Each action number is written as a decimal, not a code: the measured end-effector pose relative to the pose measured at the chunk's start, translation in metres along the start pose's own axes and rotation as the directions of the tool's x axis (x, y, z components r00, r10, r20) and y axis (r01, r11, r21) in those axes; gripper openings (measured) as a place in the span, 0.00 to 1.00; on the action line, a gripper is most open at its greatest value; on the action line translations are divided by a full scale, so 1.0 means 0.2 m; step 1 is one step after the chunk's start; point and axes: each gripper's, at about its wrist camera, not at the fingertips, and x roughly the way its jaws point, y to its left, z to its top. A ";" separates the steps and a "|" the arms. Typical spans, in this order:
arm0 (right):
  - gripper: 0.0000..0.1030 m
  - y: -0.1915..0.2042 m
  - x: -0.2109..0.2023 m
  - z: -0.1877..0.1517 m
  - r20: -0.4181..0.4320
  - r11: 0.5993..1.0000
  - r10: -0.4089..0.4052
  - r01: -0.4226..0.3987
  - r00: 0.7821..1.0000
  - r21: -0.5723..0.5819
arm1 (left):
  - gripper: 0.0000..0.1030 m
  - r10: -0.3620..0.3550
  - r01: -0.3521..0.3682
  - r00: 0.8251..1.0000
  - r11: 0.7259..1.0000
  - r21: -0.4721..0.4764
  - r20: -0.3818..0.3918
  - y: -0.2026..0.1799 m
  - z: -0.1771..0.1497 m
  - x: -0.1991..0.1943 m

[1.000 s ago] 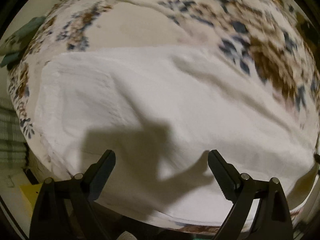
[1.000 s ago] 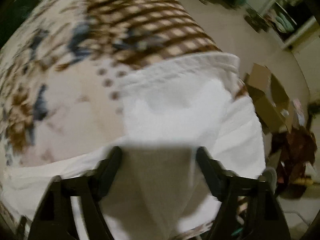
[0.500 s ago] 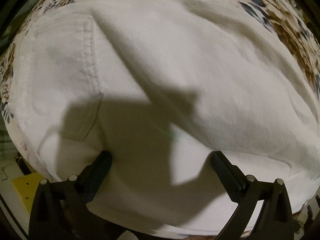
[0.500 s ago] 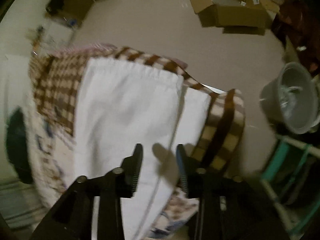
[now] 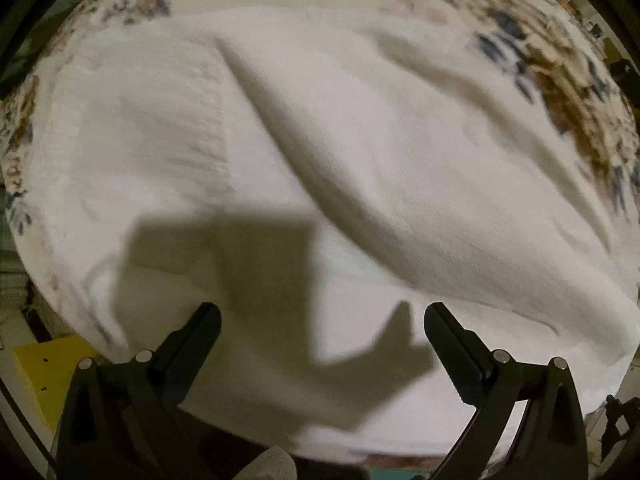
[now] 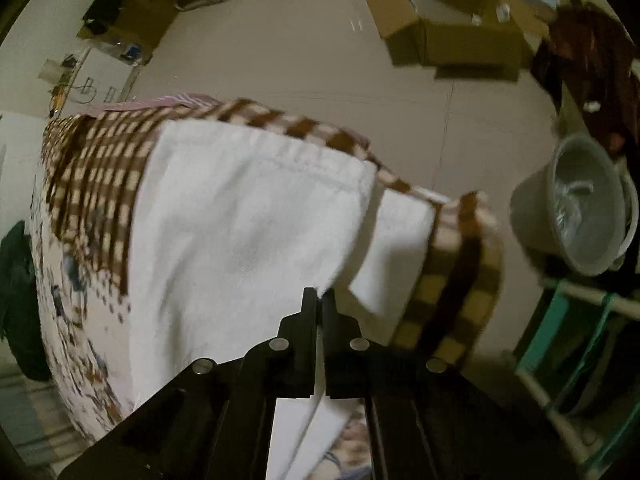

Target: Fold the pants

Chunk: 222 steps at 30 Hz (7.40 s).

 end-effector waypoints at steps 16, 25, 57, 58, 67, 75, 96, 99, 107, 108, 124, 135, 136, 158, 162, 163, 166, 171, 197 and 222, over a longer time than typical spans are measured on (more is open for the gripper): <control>0.44 0.01 -0.11 -0.11 -0.159 0.985 0.072 -0.095 0.985 -0.143 | 1.00 0.064 -0.070 0.997 0.959 -0.276 -0.032 0.78 -0.09 -0.17; 0.45 0.13 0.06 -0.67 -0.291 0.980 0.044 -0.098 0.956 -0.171 | 0.63 -0.007 0.026 0.999 0.871 -0.491 0.041 1.38 0.12 -0.05; 0.39 0.19 0.13 -0.89 -0.341 0.981 -0.014 -0.052 0.940 -0.186 | 0.14 -0.059 0.067 0.998 0.926 -0.372 0.032 1.31 0.24 -0.18; 0.41 0.17 0.10 -0.87 -0.325 0.981 -0.001 -0.063 0.946 -0.185 | 0.14 -0.038 0.051 0.998 0.936 -0.348 0.044 1.27 0.24 -0.22; 0.41 -0.12 -0.20 -0.33 -0.058 0.989 0.145 -0.147 0.988 -0.015 | 0.76 -0.021 0.031 0.990 0.997 -0.073 0.139 0.60 0.15 -0.46; 0.41 -0.30 -0.04 0.13 0.027 0.983 0.155 -0.157 0.988 0.093 | 0.76 -0.059 0.059 0.998 0.987 0.148 -0.006 -0.17 0.03 -0.16; 0.15 -0.42 0.03 0.13 -0.105 0.983 0.162 -0.151 0.981 0.108 | 0.76 0.046 -0.024 0.998 0.911 0.413 -0.045 -0.77 -0.16 0.03; 0.42 -0.46 -0.01 0.12 -0.100 0.972 0.225 -0.216 0.969 0.093 | 0.79 0.027 -0.013 0.999 0.908 0.418 -0.028 -0.78 -0.17 0.07; 0.51 -0.51 0.10 0.05 -0.078 0.911 0.409 -0.402 0.909 0.096 | 1.00 -0.035 0.045 0.999 0.930 0.365 -0.034 -0.72 -0.16 0.13; 0.51 -0.50 0.10 0.05 -0.061 0.894 0.444 -0.438 0.894 0.092 | 1.00 -0.035 0.044 0.999 0.927 0.372 -0.032 -0.72 -0.14 0.13; 0.50 -0.37 0.31 0.19 -0.100 0.554 0.832 -0.823 0.545 0.121 | 1.00 -0.014 0.022 0.999 0.953 0.303 -0.030 -0.81 0.02 0.22; 0.57 -0.27 0.32 0.19 -0.109 0.737 0.668 -0.675 0.736 -0.041 | 1.00 -0.026 0.019 0.999 0.957 0.289 0.021 -0.88 -0.05 0.27; 0.57 -0.24 0.33 0.19 -0.096 0.748 0.657 -0.662 0.748 -0.043 | 1.00 -0.026 0.018 0.999 0.958 0.288 0.023 -0.85 -0.07 0.25; 0.14 0.05 0.01 0.00 0.056 0.758 0.646 -0.631 0.761 -0.164 | 1.00 -0.042 0.026 0.998 0.955 0.295 0.049 -0.69 -0.22 0.12; 0.27 0.07 0.19 0.05 0.023 0.805 0.592 -0.589 0.806 -0.066 | 1.00 -0.032 0.023 0.999 0.955 0.295 0.025 -0.68 -0.19 0.12; 0.24 0.06 0.22 0.07 0.036 0.813 0.582 -0.581 0.812 -0.049 | 1.00 -0.030 0.023 0.999 0.955 0.297 0.020 -0.69 -0.18 0.12; 0.08 0.05 0.18 0.09 0.084 0.831 0.556 -0.556 0.827 -0.036 | 1.00 -0.038 0.029 0.999 0.944 0.328 0.020 -0.68 -0.18 0.11; 0.06 0.13 -0.12 -0.05 0.131 0.807 0.590 -0.580 0.796 -0.111 | 1.00 -0.099 0.081 0.995 0.931 0.356 0.032 -0.62 -0.13 0.01; 0.44 1.10 0.26 -2.04 -0.455 0.661 0.170 -0.443 0.874 -0.605 | 1.00 -0.035 0.021 0.990 0.994 0.107 0.134 0.61 0.05 -0.33; 0.70 0.65 0.00 -1.43 -0.377 0.813 0.141 -0.324 0.915 -0.484 | 1.00 -0.144 0.149 0.986 0.988 0.048 -0.085 0.16 0.13 -0.04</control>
